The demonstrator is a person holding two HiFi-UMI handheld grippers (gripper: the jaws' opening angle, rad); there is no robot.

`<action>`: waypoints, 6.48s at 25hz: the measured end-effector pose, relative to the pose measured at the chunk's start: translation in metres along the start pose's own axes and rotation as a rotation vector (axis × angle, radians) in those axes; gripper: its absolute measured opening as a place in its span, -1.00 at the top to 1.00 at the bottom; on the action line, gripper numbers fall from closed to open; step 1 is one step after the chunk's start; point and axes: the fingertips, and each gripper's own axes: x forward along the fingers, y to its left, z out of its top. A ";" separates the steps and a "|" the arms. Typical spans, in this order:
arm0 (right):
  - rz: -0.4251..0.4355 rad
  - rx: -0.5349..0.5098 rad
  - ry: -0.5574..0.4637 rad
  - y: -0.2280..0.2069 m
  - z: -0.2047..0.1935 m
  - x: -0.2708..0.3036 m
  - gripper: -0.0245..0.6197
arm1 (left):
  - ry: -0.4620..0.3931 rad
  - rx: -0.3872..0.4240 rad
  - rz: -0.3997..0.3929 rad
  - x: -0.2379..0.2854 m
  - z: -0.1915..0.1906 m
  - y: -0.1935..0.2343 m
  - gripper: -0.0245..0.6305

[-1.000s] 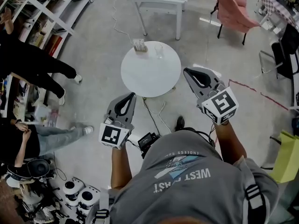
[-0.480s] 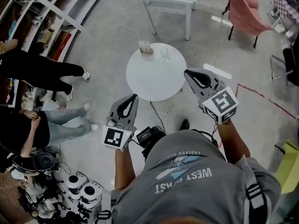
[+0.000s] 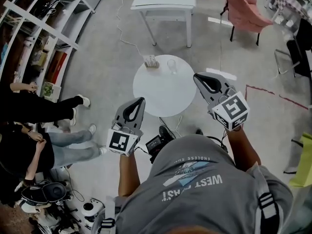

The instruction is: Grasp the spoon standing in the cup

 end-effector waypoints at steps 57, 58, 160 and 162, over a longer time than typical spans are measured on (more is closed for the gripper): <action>0.137 0.027 0.197 -0.108 -0.066 0.244 0.92 | 0.110 -0.120 0.138 0.110 -0.079 0.181 0.91; 0.133 0.033 0.208 -0.108 -0.072 0.249 0.92 | 0.114 -0.131 0.131 0.109 -0.083 0.184 0.91; -0.038 0.106 0.717 -0.132 -0.350 0.303 0.90 | 0.231 -0.262 -0.007 0.133 -0.213 0.194 0.92; -0.039 0.111 0.707 -0.131 -0.346 0.300 0.90 | 0.232 -0.261 -0.007 0.131 -0.212 0.192 0.91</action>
